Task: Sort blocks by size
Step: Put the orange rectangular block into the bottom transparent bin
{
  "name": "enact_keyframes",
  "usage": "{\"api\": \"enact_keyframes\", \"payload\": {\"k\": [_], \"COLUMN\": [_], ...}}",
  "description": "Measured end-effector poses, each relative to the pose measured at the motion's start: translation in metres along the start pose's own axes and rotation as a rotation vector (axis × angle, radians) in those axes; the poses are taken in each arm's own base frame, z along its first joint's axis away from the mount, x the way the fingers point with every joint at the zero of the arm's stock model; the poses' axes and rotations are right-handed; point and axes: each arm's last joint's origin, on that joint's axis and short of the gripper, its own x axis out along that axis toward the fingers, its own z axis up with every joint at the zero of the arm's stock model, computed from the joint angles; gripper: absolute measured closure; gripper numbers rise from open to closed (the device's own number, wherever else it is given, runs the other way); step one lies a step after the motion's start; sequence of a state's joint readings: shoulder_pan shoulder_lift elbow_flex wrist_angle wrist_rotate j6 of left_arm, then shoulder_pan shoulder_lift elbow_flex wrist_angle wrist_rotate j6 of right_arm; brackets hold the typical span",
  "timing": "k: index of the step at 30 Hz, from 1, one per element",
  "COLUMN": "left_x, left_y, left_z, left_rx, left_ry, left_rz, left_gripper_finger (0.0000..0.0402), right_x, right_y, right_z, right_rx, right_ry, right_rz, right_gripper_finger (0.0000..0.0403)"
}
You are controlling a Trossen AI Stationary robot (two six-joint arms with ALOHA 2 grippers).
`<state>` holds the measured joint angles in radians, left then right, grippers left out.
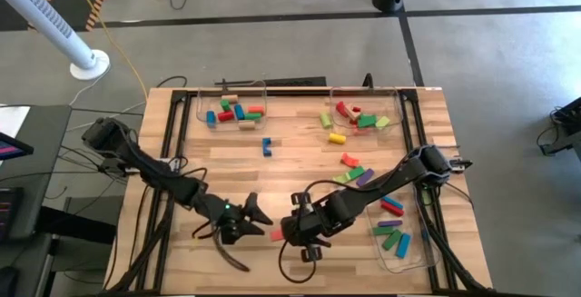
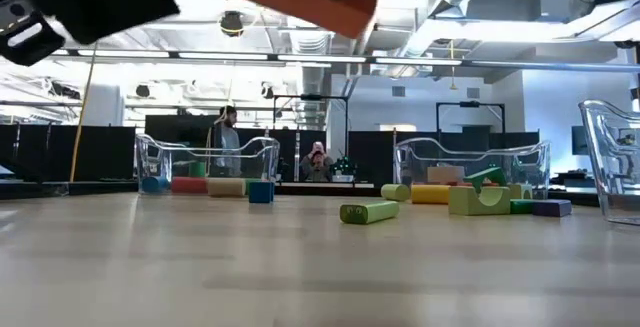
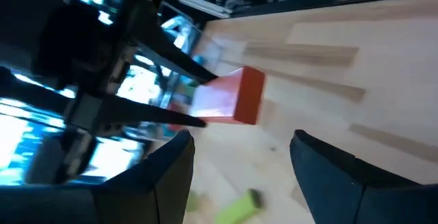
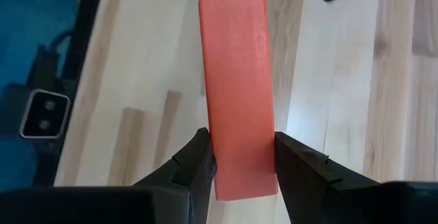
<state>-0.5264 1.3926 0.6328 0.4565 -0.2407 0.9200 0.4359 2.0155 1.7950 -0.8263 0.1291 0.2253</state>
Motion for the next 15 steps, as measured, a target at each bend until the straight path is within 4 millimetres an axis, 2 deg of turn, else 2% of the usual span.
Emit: {"api": "enact_keyframes", "payload": {"k": [7,15], "left_x": [-0.005,-0.006], "left_y": [0.001,-0.001], "left_z": [0.016,0.02], "left_rx": [0.113,0.16], "left_ry": [0.026,0.01], "left_rz": [0.152,0.154], "left_gripper_finger": [0.0173,0.0173], "right_x": [-0.008,-0.01], "right_y": [-0.004,-0.014], "right_z": [0.013,0.02], "right_rx": [-0.004,-0.004], "right_ry": [-0.075,-0.109], "right_rz": [0.009,-0.003], "right_gripper_finger": [0.0238,0.0238]}}
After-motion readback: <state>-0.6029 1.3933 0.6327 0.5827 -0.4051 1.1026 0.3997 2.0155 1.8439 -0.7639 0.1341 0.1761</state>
